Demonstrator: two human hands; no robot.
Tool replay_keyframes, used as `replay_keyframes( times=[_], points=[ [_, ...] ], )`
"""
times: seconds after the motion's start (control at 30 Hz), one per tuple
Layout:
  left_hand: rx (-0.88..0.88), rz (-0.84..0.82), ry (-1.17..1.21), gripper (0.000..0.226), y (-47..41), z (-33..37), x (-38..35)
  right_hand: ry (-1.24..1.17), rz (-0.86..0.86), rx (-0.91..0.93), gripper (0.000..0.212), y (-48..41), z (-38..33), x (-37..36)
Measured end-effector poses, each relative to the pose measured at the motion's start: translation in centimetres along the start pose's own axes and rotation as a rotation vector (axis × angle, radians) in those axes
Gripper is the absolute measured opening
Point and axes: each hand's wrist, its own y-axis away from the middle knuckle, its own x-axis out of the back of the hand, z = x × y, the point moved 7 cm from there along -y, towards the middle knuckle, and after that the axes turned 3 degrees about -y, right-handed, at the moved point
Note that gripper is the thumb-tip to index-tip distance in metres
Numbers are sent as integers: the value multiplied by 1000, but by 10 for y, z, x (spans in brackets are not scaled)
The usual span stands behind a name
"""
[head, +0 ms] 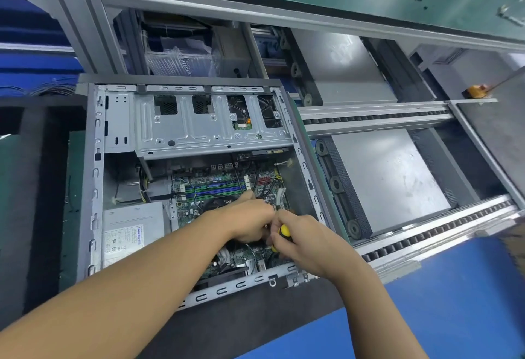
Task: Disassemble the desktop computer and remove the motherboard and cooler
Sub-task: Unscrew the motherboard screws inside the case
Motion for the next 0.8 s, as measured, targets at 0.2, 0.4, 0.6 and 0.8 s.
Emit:
replay_keyframes(
  times=[0.2,0.4,0.6,0.8],
  points=[
    [-27,1,-43,33,-1,1,-4,-27,7,-1,2,3,0,0],
    [-48,37,-36,41,-4,5,-3,-32,-9,-28,3,2,1,-1],
    [-78,115,-89,35,-6,13,0,-38,-32,-42,6,5,1,0],
    [-94,116,-107,36,-5,16,2,-35,-74,-57,5,9,3,-1]
  ],
)
